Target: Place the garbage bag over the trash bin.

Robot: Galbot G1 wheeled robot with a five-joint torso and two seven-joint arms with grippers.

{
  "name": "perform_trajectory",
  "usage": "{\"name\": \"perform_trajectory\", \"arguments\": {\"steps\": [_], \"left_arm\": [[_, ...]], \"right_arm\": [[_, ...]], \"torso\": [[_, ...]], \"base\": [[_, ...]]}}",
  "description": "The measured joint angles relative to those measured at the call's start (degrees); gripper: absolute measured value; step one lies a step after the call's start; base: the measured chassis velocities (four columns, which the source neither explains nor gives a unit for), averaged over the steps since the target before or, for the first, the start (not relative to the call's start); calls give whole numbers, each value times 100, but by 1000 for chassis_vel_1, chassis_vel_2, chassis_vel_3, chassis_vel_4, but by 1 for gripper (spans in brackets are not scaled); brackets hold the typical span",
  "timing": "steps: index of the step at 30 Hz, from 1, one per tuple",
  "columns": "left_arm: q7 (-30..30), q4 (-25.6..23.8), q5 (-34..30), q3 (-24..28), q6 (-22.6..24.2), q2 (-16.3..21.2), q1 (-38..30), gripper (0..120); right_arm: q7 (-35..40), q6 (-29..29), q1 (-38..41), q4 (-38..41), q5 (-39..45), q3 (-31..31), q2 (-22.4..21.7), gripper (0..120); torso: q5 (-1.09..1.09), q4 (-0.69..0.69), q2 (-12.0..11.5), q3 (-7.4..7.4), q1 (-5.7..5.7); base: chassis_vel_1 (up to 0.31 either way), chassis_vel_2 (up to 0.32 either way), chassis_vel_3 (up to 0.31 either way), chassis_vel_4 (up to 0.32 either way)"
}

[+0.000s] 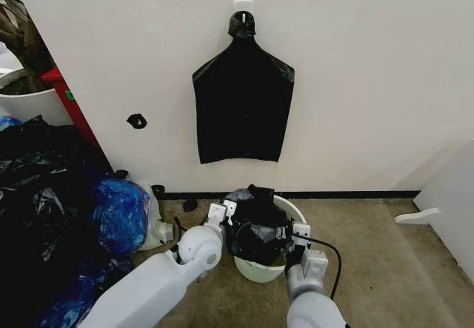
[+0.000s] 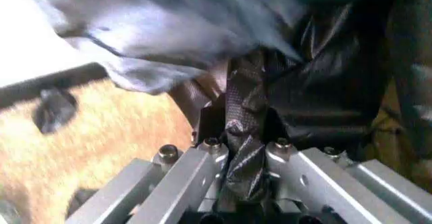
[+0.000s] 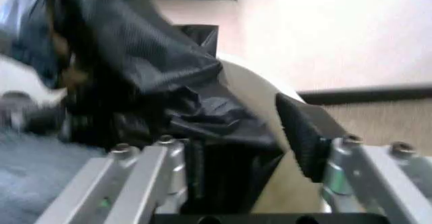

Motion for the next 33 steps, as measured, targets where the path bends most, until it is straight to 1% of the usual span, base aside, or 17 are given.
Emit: {"name": "perform_trajectory", "arguments": {"steps": [2, 6, 7, 9, 11, 13, 14, 16, 19, 23, 27, 30, 33], "left_arm": [[297, -47, 320, -12, -303, 193, -16, 3], [721, -81, 873, 20, -753, 506, -47, 2], [721, -81, 873, 20, -753, 506, -47, 2], [888, -82, 1154, 107, -1000, 638, -50, 2], [983, -82, 1384, 157, -1197, 668, -21, 2], [1068, -82, 1593, 185, -1362, 647, 25, 2], [1068, -82, 1593, 185, -1362, 647, 25, 2], [1113, -94, 1707, 214, -1461, 604, 60, 2], [1189, -107, 1861, 262, -1547, 600, 67, 2], [1487, -51, 2347, 336, -1851, 677, 93, 2], [1553, -45, 2470, 336, -1915, 688, 151, 2], [1560, -45, 2538, 325, -1930, 687, 208, 2], [1567, -47, 2583, 324, -1930, 699, 245, 2]], "right_arm": [[-285, 148, -138, 92, -530, -39, -248, 54], [-658, 448, -231, 183, -1311, -28, -524, 69], [-658, 448, -231, 183, -1311, -28, -524, 69], [-999, 703, -190, 158, -1911, 28, -801, 77], [-1288, 918, -105, 90, -2254, 64, -1037, 86], [-1480, 1051, -26, 42, -2397, 59, -1229, 94], [-1480, 1051, -26, 42, -2397, 59, -1229, 94], [-1588, 1071, 51, -37, -2427, 5, -1362, 99], [-1614, 1051, 145, -174, -2495, -29, -1369, 100], [-1699, 1001, 363, -441, -2902, 6, -1290, 100], [-1819, 964, 454, -499, -2998, 51, -1254, 97], [-2032, 1019, 513, -549, -2980, 69, -1242, 85], [-2205, 1208, 584, -610, -2882, 89, -1187, 72]], "torso": [[0, 0, 0, 0, 0], [1, 0, 0, 0, 0], [1, 0, 0, 0, 0], [0, 0, 0, 0, 0], [1, 1, 0, 0, 0], [0, 1, 0, 0, 0], [0, 1, 0, 0, 0], [0, 0, 0, 0, 0], [1, -1, 0, 0, 0], [1, 0, 0, 0, 0], [1, 1, 0, 0, 0], [1, 0, 0, 0, 0], [0, 0, 0, 0, 0]], "base": [[0, 0, 0, 0], [0, 0, 0, 0], [0, 0, 0, 0], [0, 0, 0, 0], [0, 0, 0, 0], [0, 0, 0, 0], [0, 0, 0, 0], [0, 0, 0, 0], [0, 0, 0, 0], [0, 0, 0, 0], [0, 0, 0, 0], [0, 0, 0, 0], [0, 0, 0, 0]]}}
